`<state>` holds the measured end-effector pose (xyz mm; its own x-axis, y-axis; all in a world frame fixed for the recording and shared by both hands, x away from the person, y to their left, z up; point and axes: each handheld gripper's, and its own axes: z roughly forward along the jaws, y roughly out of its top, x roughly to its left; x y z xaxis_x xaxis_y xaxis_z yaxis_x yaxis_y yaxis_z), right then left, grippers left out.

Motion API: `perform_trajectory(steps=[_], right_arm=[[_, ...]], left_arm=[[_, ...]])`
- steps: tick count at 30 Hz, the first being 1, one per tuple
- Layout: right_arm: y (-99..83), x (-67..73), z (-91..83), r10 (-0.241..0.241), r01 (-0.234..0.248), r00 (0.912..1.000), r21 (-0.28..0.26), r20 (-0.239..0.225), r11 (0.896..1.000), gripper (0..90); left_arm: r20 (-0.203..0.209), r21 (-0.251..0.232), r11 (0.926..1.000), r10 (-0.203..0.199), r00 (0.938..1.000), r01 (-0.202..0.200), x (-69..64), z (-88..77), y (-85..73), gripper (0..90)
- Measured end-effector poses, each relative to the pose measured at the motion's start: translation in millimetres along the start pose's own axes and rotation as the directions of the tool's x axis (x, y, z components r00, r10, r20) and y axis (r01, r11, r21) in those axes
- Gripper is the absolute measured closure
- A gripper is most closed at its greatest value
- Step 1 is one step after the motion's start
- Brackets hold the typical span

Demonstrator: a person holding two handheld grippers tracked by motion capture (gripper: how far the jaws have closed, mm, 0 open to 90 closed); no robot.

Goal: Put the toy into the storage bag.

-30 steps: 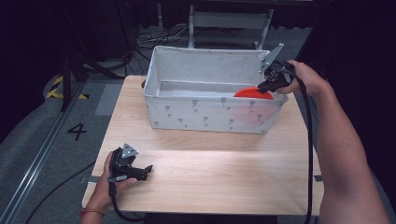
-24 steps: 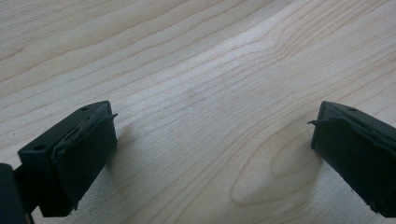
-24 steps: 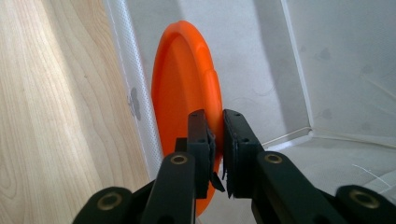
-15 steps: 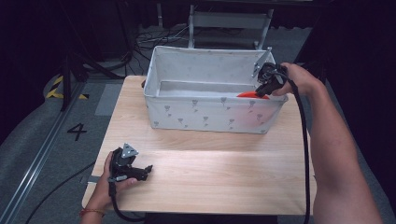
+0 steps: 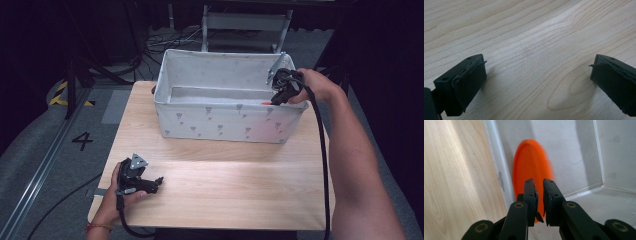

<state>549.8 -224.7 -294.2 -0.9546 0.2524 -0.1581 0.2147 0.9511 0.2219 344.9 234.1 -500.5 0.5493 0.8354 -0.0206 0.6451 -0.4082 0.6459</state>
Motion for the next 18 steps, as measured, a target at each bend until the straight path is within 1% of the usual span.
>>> perform_trajectory(steps=[2, 3, 5, 7, 8, 9, 10, 11, 12, 13, 14, 15, 16, 17, 18], right_arm=[[0.0, 0.7, -1.8, 0.008, -0.008, 0.9997, -0.016, 0.023, 1.0, 77.7], [-0.3, 1.0, -2.5, 0.009, -0.008, 0.9997, -0.025, 0.025, 1.0, 75.1], [-0.9, 2.1, -3.8, 0.017, -0.015, 0.9987, -0.041, 0.049, 0.999, 68.6], [-2.8, 3.3, -6.0, 0.046, -0.04, 0.9955, -0.073, 0.082, 0.997, 59.9], [-2.8, 3.3, -6.0, 0.046, -0.04, 0.9955, -0.073, 0.082, 0.997, 59.9], [-3.3, 4.0, -7.4, 0.061, -0.052, 0.9932, -0.085, 0.1, 0.995, 55.1], [-4.3, 4.9, -9.2, 0.085, -0.073, 0.9899, -0.107, 0.114, 0.992, 53.4], [-5.7, 6.0, -10.9, 0.097, -0.081, 0.988, -0.128, 0.12, 0.988, 50.5], [-7.0, 6.7, -12.0, 0.115, -0.095, 0.9845, -0.146, 0.133, 0.985, 45.9], [-8.1, 7.5, -13.2, 0.16, -0.133, 0.9741, -0.164, 0.16, 0.977, 42.6], [-9.5, 8.8, -14.6, 0.19, -0.158, 0.9665, -0.185, 0.172, 0.97, 40.8], [-11.1, 11.1, -16.3, 0.201, -0.164, 0.9635, -0.204, 0.177, 0.965, 37.5], [-12.6, 14.2, -18.1, 0.21, -0.166, 0.9586, -0.221, 0.193, 0.961, 32.9], [-14.4, 17.0, -20.0, 0.232, -0.18, 0.9516, -0.244, 0.202, 0.953, 31.0], [-16.4, 19.1, -22.4, 0.245, -0.187, 0.946, -0.261, 0.212, 0.947, 28.6]], left_arm=[[0.0, 0.0, 1.0, 0.0, 1.0, 0.0, 0.0, 0.0, 0.0, 0.5], [-0.001, 0.0, 1.0, 0.0, 1.0, 0.0, -0.1, 0.0, -0.1, 0.5], [-0.001, 0.002, 1.0, -0.002, 1.0, 0.002, -0.2, -0.2, -0.1, 0.6], [0.0, 0.005, 1.0, -0.005, 1.0, 0.005, -0.6, -0.5, -0.2, 0.6], [0.0, 0.005, 1.0, -0.005, 1.0, 0.005, -0.6, -0.5, -0.2, 0.6], [0.0, 0.006, 1.0, -0.007, 1.0, 0.007, -0.8, -0.7, -0.3, 0.6], [-0.001, 0.006, 1.0, -0.007, 1.0, 0.007, -0.8, -0.8, -0.3, 0.6], [-0.002, 0.006, 1.0, -0.007, 1.0, 0.007, -0.8, -0.9, -0.4, 0.6], [-0.002, 0.006, 1.0, -0.007, 1.0, 0.007, -0.9, -0.9, -0.4, 0.6], [-0.002, 0.006, 1.0, -0.007, 1.0, 0.007, -0.8, -0.9, -0.4, 0.6], [-0.001, 0.007, 1.0, -0.006, 1.0, 0.006, -0.8, -0.9, -0.4, 0.6], [-0.001, 0.006, 1.0, -0.007, 1.0, 0.007, -0.8, -0.9, -0.3, 0.6], [-0.001, 0.006, 1.0, -0.007, 1.0, 0.007, -0.8, -0.9, -0.4, 0.6], [-0.001, 0.007, 1.0, -0.007, 1.0, 0.007, -0.7, -0.9, -0.3, 0.6], [-0.001, 0.007, 1.0, -0.007, 1.0, 0.007, -0.8, -0.9, -0.3, 0.6]])
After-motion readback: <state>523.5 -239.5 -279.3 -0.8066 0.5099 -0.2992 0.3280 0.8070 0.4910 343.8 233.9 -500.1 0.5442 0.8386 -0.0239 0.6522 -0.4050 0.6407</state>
